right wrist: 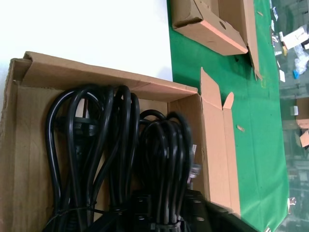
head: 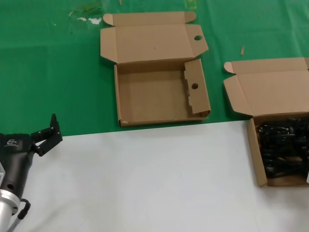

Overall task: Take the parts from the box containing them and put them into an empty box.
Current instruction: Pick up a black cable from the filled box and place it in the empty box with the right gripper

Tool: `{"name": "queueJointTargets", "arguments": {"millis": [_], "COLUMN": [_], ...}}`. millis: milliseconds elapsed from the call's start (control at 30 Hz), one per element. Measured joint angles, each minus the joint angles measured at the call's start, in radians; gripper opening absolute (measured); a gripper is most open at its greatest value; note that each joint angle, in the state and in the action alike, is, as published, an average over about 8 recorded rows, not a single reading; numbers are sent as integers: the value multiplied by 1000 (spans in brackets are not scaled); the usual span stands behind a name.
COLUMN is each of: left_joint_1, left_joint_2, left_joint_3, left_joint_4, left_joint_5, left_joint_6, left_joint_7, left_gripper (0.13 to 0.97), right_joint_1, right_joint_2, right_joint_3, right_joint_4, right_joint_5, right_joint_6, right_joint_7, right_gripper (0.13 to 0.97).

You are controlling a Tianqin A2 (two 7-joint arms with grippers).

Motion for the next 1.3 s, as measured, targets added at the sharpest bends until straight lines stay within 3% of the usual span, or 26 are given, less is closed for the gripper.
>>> {"name": "queueJointTargets", "arguments": {"millis": [433,733,967,1300], "left_joint_1": [0,0,0,0], "left_joint_2": [0,0,0,0], "left_joint_3": [0,0,0,0], "left_joint_4": [0,0,0,0], "left_joint_5": [0,0,0,0], "left_joint_6": [0,0,0,0], "left_joint_7": [0,0,0,0], "left_gripper": [966,966,966,966], "right_joint_1": [-11,-3,87,310], "right_joint_2": [-21,-164,-316,-527], "right_joint_3": [56,130,1,-249], "right_joint_4": [69,269,308,93], "right_joint_5": [-147,-315,-361,-323], "right_joint_6": [-18,-97,-102,-5], "right_joint_7": [150,290,261,116], "right_gripper": [174,149,149,149]}}
